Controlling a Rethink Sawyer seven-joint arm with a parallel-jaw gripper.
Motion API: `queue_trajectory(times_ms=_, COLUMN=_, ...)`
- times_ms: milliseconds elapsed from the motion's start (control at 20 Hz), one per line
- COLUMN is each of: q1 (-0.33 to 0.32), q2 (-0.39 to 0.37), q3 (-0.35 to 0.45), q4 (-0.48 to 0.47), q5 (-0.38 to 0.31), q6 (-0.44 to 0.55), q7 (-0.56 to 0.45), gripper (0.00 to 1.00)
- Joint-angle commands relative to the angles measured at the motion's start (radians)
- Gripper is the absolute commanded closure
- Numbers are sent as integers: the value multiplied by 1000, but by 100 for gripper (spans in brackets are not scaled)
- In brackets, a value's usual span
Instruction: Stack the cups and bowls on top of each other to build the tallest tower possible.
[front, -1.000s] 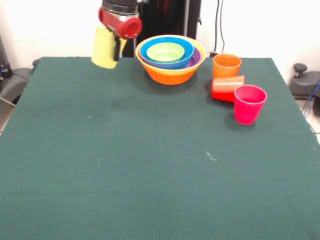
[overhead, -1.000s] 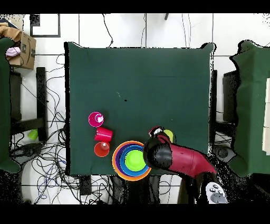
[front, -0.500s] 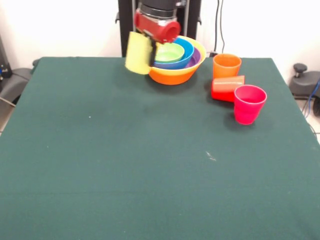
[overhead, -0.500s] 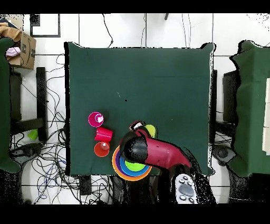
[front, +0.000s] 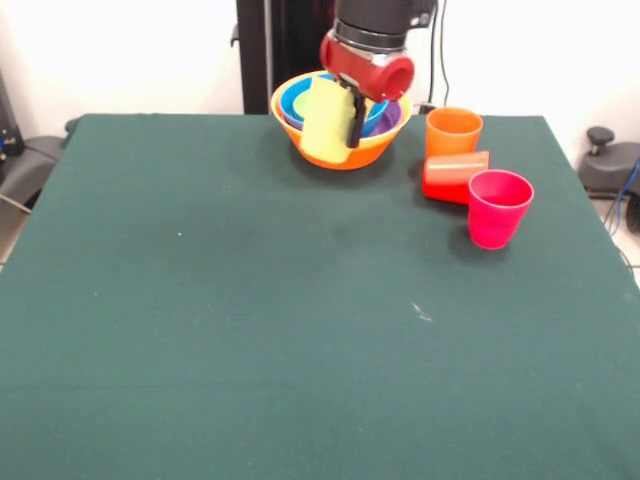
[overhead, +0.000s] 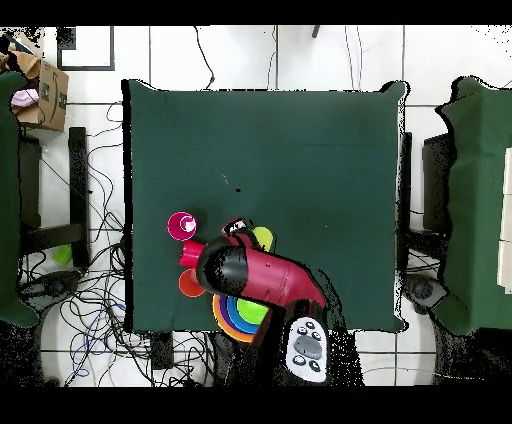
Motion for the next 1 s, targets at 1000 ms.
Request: queue_trajectory(times_ms=1000, q1=258, q2=40, q3=-6, q4=-45, q5=360, q6=225, q7=356, gripper=100)
